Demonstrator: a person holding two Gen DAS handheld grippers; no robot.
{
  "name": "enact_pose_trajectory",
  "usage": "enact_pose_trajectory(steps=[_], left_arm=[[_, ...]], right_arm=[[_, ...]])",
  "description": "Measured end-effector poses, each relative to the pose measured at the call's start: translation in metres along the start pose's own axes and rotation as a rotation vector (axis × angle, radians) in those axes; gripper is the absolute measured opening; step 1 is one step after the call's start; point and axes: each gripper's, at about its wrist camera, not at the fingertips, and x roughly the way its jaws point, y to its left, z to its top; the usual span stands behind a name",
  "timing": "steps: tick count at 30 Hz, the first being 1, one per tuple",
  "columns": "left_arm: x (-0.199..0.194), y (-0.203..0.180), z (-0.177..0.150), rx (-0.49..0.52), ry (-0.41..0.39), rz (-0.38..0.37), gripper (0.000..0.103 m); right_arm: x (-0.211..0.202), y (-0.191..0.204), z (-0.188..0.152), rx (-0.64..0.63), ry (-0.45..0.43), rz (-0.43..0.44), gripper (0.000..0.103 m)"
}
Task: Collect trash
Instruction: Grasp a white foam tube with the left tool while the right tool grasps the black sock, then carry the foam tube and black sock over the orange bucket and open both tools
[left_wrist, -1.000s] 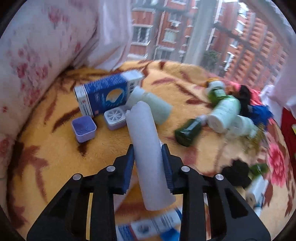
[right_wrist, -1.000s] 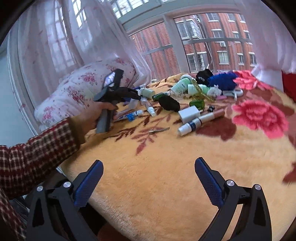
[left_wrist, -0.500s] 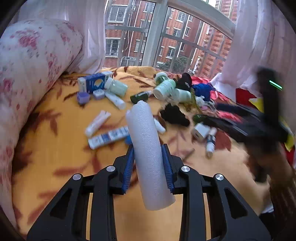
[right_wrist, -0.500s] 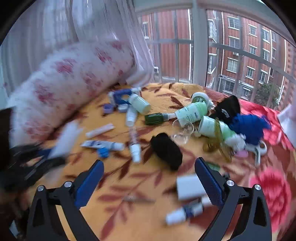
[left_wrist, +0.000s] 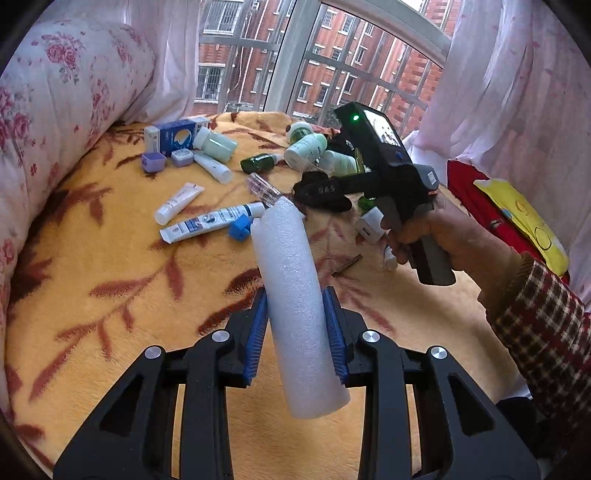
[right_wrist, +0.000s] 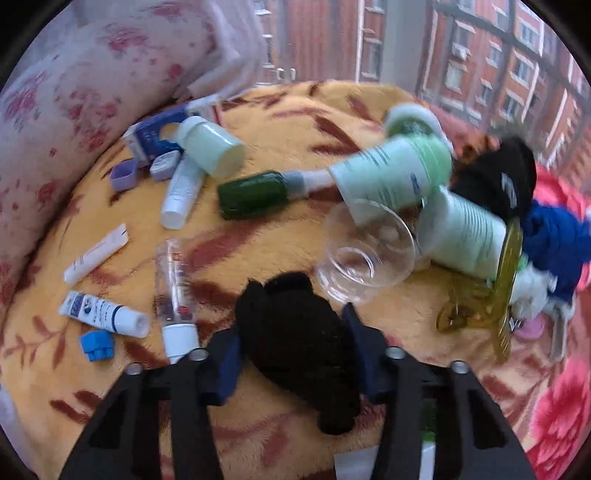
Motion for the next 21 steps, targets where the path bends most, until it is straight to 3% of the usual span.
enact_pose_trajectory(steps=[5,12,17,21], left_arm=[[0.002,-0.001,-0.005,-0.011,0.005,-0.013,0.03],[-0.018,-0.02,-0.012,0.025,0.004,-0.032,0.03],[-0.044,-0.036,-0.035,0.072,0.056,-0.063,0.03],[-0.069,-0.049,-0.069,0.12,0.12,-0.077,0.03]], right_arm=[[-0.019,-0.009,-0.01,0.076,-0.039,0.059,0.042],[-0.076,0.013,-0.043,0.032,-0.118,0.133,0.042],[-0.144,0.042,-0.096,-0.015,-0.186,0.212,0.042],[-0.189,0.071,-0.16,-0.052,-0.202,0.279,0.042]])
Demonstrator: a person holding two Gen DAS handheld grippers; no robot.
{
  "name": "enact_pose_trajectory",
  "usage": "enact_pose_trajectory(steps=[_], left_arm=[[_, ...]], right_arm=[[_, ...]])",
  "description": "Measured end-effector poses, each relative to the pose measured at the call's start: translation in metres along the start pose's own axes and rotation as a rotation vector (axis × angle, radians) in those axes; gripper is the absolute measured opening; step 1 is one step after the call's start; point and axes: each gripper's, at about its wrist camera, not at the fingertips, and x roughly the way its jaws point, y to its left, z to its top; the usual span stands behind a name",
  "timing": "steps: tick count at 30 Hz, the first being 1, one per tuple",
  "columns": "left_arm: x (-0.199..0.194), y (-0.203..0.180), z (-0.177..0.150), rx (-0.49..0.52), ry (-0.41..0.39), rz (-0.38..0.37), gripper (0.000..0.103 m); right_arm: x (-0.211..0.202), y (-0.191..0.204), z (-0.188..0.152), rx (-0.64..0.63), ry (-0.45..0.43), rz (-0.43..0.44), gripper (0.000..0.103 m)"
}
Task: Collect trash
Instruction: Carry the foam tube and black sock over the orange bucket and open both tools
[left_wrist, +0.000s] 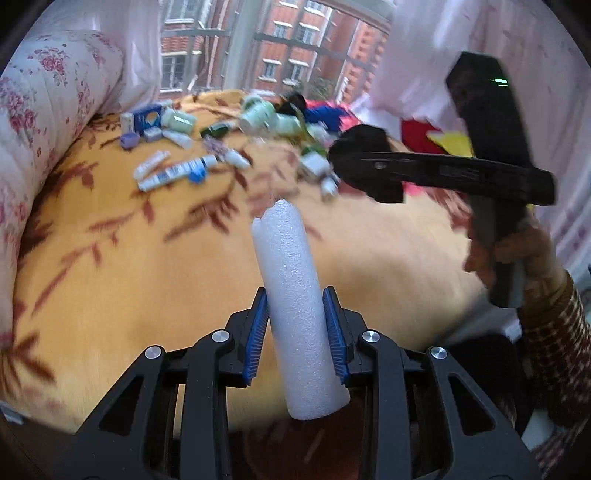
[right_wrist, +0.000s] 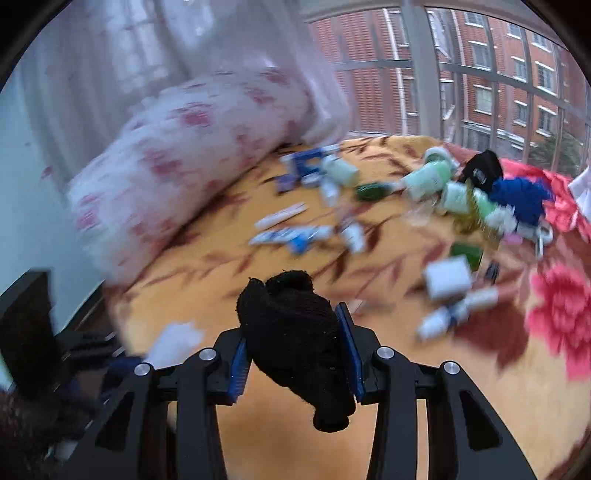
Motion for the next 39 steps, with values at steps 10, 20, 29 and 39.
enact_pose_trajectory(steps=[10,20,29,39], left_arm=[[0.026,-0.022,-0.106,-0.017,0.32,-0.064,0.03],[0.076,-0.016,-0.151,-0.09,0.553,-0.038,0.047],[0.047,-0.018,-0.138,-0.017,0.432,-0.036,0.063],[-0.011,-0.018,-0.04,0.043,0.054,0.043,0.072]], right_arm=[[-0.008,0.056,-0.162,0.068,0.241,0.131,0.042],[0.052,0.05,-0.238,0.184,0.449,0.11,0.068],[0.013,0.044,-0.214,0.209,0.314,0.109,0.081],[-0.073,0.02,-0.114,0.111,-0.061,-0.018,0.09]])
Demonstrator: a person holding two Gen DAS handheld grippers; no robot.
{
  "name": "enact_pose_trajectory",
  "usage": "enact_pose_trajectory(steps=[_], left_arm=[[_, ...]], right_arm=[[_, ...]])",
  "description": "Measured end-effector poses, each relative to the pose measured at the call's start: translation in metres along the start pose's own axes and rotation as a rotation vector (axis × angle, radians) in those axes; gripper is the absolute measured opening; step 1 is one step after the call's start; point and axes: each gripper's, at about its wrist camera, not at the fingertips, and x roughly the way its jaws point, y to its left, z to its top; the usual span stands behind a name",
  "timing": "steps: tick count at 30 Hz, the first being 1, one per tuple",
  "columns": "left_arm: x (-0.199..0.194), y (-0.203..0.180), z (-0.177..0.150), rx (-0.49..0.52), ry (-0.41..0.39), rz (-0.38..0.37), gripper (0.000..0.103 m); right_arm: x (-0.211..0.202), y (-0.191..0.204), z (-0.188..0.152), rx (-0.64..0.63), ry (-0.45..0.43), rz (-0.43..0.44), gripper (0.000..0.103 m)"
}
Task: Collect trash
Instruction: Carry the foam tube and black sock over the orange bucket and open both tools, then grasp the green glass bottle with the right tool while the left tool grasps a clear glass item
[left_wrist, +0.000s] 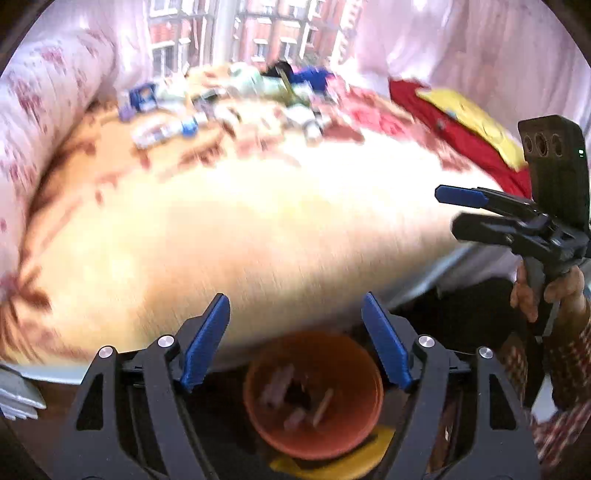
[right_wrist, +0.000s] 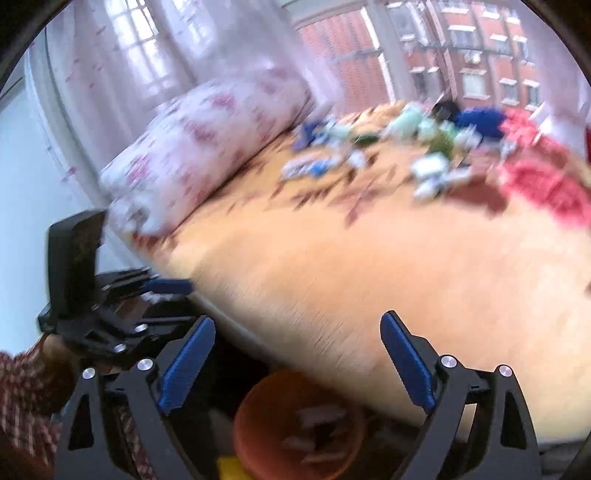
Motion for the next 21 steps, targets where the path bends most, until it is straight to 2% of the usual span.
enact_pose_trajectory(steps=[4,6,10,11,16,18,21], left_arm=[[0.001,-0.003,0.027,-0.025,-0.069,-0.021,0.072],[0.008,-0.007,0.045,-0.02,-0.074,-0.032,0.072],[0.025,-0.01,0.058,-0.002,-0.076,-0.05,0.073],[0.026,-0.009,0.06,-0.001,-0.076,-0.053,0.073],[0.039,-0.005,0.064,0.01,-0.076,-0.053,0.073],[0.044,0.001,0.064,-0.001,-0.066,-0.058,0.072],[0.049,0.012,0.063,-0.022,-0.052,-0.059,0.073]], right_arm=[[0.007,-0.039,0.045,0.063,-0.042,-0.094,0.09],[0.019,-0.058,0.073,0.068,-0.055,-0.135,0.09],[0.047,-0.08,0.122,0.009,-0.072,-0.249,0.089],[0.06,-0.086,0.138,-0.007,-0.065,-0.289,0.089],[0.13,-0.123,0.19,0.014,0.026,-0.377,0.085],[0.156,-0.135,0.201,0.025,0.068,-0.401,0.083],[0.188,-0.151,0.209,0.067,0.131,-0.426,0.074]])
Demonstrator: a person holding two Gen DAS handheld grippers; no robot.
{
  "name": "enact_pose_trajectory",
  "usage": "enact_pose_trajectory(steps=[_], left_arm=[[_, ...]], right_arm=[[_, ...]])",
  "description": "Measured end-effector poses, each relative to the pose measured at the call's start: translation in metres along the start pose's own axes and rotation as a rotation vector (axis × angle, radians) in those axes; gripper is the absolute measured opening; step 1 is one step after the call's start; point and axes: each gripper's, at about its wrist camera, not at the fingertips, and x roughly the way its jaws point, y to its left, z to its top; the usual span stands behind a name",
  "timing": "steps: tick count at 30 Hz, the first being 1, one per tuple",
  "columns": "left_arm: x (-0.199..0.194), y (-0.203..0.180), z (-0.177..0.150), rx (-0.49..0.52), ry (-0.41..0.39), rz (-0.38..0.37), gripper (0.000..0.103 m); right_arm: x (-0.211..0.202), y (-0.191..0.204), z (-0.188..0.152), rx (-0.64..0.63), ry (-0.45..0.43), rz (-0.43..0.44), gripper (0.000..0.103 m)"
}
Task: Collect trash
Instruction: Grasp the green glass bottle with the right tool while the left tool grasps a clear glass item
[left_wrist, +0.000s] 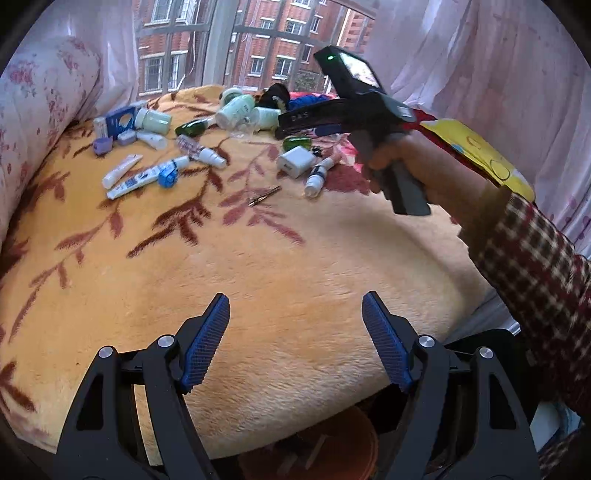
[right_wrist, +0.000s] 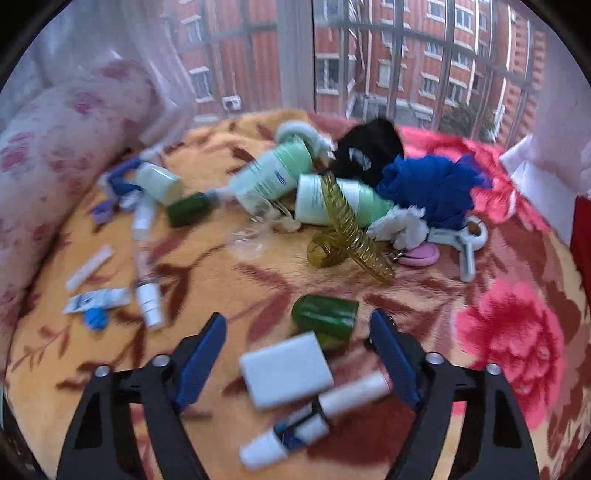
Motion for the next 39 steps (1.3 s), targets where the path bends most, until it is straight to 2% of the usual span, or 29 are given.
enact_pose_trajectory(steps=[5,7,8,10,17,19,24,26,30,32,33,34,35,39], left_arm=[[0.002,0.012,-0.001,-0.023,0.009,0.002,0.073],[0.003,0.015,-0.002,-0.031,0.011,0.0,0.073],[0.004,0.016,-0.002,-0.037,0.013,-0.003,0.073],[0.004,0.017,-0.002,-0.047,0.016,-0.013,0.073],[0.008,0.018,0.001,-0.067,0.028,-0.021,0.073],[0.009,0.018,0.001,-0.075,0.032,-0.017,0.073],[0.009,0.014,0.002,-0.075,0.031,-0.023,0.073],[0.01,0.013,0.001,-0.066,0.04,-0.022,0.073],[0.013,0.014,-0.001,-0.064,0.052,-0.025,0.073],[0.012,0.017,-0.002,-0.069,0.052,-0.027,0.073],[0.012,0.018,-0.003,-0.071,0.052,-0.028,0.073],[0.012,0.019,-0.003,-0.074,0.052,-0.029,0.073],[0.011,0.021,-0.004,-0.078,0.051,-0.029,0.073],[0.011,0.026,-0.004,-0.092,0.046,-0.032,0.073]], right_arm=[[0.035,-0.005,0.007,0.042,0.099,-0.026,0.057],[0.036,-0.006,0.005,0.037,0.097,-0.038,0.052],[0.035,-0.008,0.005,0.039,0.093,-0.032,0.044],[0.03,-0.014,0.004,0.063,0.074,0.011,0.04],[-0.011,-0.026,0.001,0.084,-0.027,0.105,0.04],[-0.014,-0.026,0.001,0.076,-0.027,0.093,0.04],[-0.001,-0.03,0.003,0.087,0.01,0.076,0.052],[0.009,-0.026,0.004,0.079,0.032,0.074,0.06],[0.027,-0.015,0.008,0.037,0.055,0.009,0.06],[0.038,-0.016,0.011,0.046,0.087,0.003,0.058],[0.042,-0.018,0.011,0.059,0.092,-0.002,0.054],[0.044,-0.019,0.011,0.062,0.096,-0.014,0.044],[0.048,-0.019,0.012,0.049,0.111,-0.03,0.044],[0.04,-0.011,0.009,-0.005,0.064,-0.081,0.043]])
